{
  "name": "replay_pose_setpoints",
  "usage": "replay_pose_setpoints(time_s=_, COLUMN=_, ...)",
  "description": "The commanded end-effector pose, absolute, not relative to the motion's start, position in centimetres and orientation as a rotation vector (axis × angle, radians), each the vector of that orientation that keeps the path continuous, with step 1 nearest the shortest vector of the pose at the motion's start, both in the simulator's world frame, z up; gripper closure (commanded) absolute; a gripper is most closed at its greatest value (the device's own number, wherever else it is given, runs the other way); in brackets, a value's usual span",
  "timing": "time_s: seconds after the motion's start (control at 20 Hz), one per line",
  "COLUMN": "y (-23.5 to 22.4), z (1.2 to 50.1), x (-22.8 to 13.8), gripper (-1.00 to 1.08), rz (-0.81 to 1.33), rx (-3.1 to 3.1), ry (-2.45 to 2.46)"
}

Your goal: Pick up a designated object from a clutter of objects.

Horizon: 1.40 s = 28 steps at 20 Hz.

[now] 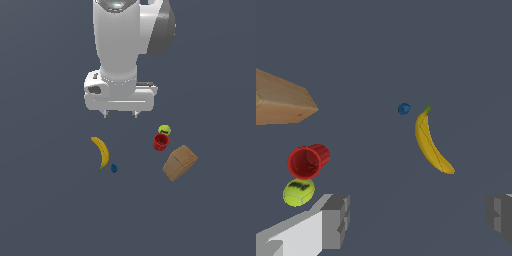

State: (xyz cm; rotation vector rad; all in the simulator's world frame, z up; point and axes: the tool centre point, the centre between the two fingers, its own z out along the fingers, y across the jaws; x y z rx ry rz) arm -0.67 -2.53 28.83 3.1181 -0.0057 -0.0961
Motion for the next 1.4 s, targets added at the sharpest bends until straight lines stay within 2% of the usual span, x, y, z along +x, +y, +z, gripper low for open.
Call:
replay_pose_setpoints(time_s=0.0, y=-2.5, z=28.6, x=-0.5, gripper=-0.92, rz=-0.097, rx=3.118, ry=-0.005)
replay_pose_setpoints(time_s=0.5, y=-3.3, z=24.9, x=1.8, gripper=-0.92, rz=-0.076, rx=3.126, ry=-0.018)
replay_pose_setpoints(time_s=1.0, y=-5.0, z=16.4, x=5.6, gripper=-0.92, rz=-0.033, rx=3.137, ry=-0.050)
replay_pose_setpoints(time_s=1.35, y=-6.0, z=11.5, x=6.9, gripper=-0.92, rz=-0.011, rx=3.140, ry=-0.069)
